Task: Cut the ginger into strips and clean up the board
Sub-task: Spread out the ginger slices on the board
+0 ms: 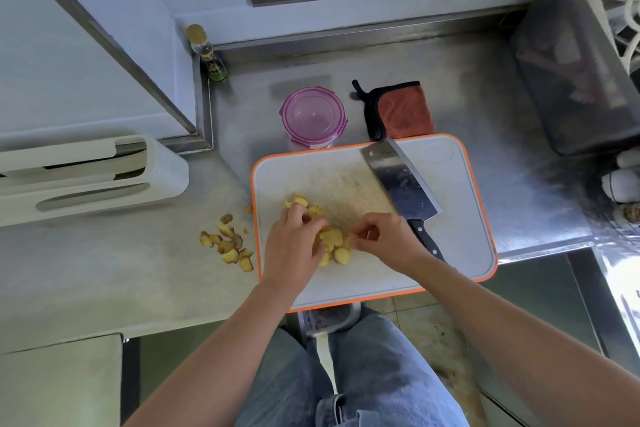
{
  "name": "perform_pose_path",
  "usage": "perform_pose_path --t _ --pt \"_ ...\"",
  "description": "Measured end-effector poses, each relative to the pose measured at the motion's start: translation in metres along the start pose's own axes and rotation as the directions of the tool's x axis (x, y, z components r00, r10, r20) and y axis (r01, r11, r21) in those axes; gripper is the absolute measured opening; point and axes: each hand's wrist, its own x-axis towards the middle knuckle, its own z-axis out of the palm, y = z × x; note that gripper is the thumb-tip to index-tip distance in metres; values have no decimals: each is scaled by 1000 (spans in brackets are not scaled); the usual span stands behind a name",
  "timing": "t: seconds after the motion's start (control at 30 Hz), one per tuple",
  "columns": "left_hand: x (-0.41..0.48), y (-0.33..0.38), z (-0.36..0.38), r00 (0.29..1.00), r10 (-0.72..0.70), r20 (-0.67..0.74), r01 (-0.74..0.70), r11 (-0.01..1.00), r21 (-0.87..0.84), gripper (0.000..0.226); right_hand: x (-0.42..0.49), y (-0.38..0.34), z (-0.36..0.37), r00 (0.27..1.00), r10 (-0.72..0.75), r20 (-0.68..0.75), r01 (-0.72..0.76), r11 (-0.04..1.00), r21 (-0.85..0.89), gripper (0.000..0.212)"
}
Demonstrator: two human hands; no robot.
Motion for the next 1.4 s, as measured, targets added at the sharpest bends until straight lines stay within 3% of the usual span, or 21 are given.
perform_pose_path --t 0.1,0.2,0.37,0.5,0.6,0.73,0.9,1.2,1.33,1.4 --pt "-3 -1 4 1000 -23 -9 23 1000 0 31 0 -3 -11 995 22 102 -23 1000 9 14" --pt "-6 -1 5 999 -32 -17 31 999 -18 30 -4 -4 7 983 20 183 1 994 -111 23" --pt "-9 -3 5 998 -59 -12 59 998 -30 31 -16 8 37 994 -97 -50 71 924 -376 17" --pt "-11 -6 7 998 -65 -16 64 997 -43 28 -20 15 45 973 -224 -50 170 850 -499 15" --pt "-9 -8 6 997 -75 -12 74 995 -72 22 -15 8 34 984 -179 -3 164 907 -388 17" --pt "-7 -13 0 995 -94 -40 85 979 -186 17 -4 -4 3 993 28 116 -18 997 -81 12" --pt "5 -28 -7 937 -345 -58 311 898 -311 10 50 -31 -16 979 103 -179 -76 986 149 17" --pt "35 -49 -18 897 -441 -2 410 835 -367 18 113 -69 41 979 -39 -199 44 999 22 15" --pt "38 -53 -15 902 -429 35 410 832 -373 26 108 -62 33 955 -160 -250 147 987 -67 24" --pt "38 -51 -14 925 -377 33 363 859 -361 24 97 -55 21 958 -223 -181 203 972 -120 16"
